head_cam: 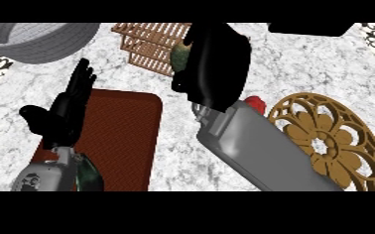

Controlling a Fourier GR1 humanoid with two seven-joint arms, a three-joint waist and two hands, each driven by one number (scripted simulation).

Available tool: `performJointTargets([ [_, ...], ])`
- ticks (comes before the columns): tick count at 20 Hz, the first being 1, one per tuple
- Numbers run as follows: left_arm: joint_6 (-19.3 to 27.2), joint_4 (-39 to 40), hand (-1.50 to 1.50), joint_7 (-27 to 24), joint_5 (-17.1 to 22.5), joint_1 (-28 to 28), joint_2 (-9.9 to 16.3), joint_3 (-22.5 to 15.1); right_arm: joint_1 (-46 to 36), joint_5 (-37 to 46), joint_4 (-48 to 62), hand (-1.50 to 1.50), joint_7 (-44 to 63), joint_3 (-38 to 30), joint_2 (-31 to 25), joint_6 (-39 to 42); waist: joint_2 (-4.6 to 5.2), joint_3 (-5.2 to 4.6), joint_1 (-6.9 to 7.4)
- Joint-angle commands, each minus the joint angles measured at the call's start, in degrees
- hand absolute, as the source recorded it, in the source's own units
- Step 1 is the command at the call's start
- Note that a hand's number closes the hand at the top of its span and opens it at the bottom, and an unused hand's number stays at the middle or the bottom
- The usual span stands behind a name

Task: Pick the squash from the placemat and place it in the tiered shelf

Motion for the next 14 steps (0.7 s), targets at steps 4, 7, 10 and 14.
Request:
performJointTargets([
  [4,-0.06,-1.27,0.00,0.05,-0.07,0.82,0.20,0.08,-6.07,2.15,6.99,1.50,14.16,-4.32,0.79,-4.23,0.49,0.15,0.42],
  [7,1.11,-0.23,0.00,0.58,-0.90,-1.11,-0.72,-0.30,-9.08,2.52,9.63,1.50,14.15,-6.23,0.79,-5.42,0.82,0.16,0.00],
  [10,-0.07,-0.31,0.00,0.98,-0.18,-1.81,0.22,0.25,-8.33,2.53,13.10,1.50,14.15,-4.93,0.79,-8.66,1.05,0.20,0.05],
  [14,-0.75,-0.20,0.00,-1.73,0.02,1.10,-0.10,0.06,-10.04,3.22,16.77,1.50,14.14,-5.23,0.79,-12.47,1.20,0.18,0.62],
])
